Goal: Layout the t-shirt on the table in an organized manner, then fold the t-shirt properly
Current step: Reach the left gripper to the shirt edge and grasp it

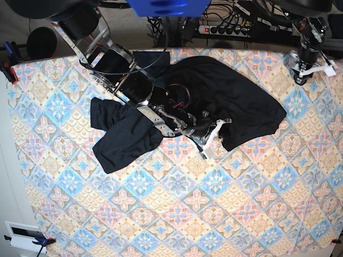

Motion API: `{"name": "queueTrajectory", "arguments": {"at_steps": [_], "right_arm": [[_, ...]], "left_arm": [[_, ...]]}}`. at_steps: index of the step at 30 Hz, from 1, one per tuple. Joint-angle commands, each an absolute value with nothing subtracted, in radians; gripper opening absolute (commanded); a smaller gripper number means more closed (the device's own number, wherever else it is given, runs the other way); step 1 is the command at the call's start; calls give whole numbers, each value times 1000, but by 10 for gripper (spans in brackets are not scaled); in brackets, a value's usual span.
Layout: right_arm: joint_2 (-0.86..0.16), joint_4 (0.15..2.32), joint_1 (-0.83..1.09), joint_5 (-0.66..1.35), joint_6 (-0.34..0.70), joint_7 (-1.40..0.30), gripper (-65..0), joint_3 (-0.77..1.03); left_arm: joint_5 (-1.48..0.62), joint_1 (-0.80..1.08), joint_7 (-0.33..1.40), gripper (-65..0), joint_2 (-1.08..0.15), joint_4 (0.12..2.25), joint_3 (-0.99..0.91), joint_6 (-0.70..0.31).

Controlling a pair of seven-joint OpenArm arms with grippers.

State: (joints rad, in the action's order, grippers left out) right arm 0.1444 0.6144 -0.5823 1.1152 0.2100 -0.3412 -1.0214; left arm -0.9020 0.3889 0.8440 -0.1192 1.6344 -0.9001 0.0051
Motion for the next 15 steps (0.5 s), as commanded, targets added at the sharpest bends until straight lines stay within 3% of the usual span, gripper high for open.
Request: {"name": "queueTrajectory", "arguments": {"at_steps": [1,15], "right_arm": [[157,624,-598,1109,214,-406,-650,-1030],[65,808,-539,1109,214,-602,-650,-1033]], "left_arm": [[-915,389,849,-512,-147,1635,-923,-1],[-915,383,851,-512,-232,1584,-929,-1]]}}
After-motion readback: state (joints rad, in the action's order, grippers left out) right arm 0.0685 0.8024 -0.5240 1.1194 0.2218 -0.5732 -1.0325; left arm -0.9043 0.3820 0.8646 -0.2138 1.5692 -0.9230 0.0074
